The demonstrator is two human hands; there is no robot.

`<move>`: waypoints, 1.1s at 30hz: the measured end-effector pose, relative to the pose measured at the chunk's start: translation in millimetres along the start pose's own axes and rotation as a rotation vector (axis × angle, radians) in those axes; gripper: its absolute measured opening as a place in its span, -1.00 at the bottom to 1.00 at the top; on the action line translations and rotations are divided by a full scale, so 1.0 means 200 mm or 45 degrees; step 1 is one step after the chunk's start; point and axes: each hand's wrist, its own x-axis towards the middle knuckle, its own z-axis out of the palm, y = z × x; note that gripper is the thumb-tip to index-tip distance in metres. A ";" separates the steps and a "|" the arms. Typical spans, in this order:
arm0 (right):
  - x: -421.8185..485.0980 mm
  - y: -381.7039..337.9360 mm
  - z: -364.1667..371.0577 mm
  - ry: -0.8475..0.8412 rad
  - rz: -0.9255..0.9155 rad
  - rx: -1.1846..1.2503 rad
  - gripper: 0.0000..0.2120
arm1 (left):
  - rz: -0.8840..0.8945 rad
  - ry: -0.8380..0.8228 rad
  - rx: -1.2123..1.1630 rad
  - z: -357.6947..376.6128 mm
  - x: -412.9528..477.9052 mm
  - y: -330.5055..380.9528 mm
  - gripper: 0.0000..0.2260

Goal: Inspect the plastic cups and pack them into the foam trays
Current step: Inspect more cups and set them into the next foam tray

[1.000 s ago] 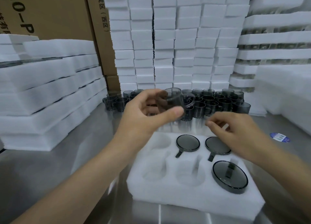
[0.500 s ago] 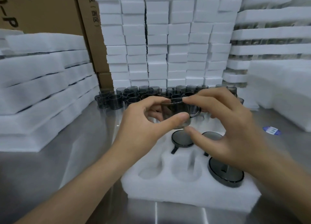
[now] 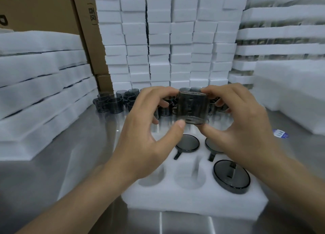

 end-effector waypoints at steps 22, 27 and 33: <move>-0.01 -0.11 -0.02 -0.210 0.002 0.599 -0.20 | 0.237 -0.182 -0.071 0.01 -0.01 -0.02 -0.36; 0.00 -0.10 -0.05 -0.233 0.004 0.709 -0.19 | 0.064 -0.275 -0.085 0.03 0.00 -0.04 -0.27; 0.02 -0.07 -0.05 -0.258 -0.012 0.673 -0.23 | 0.058 -0.169 -0.004 0.01 0.01 -0.07 -0.39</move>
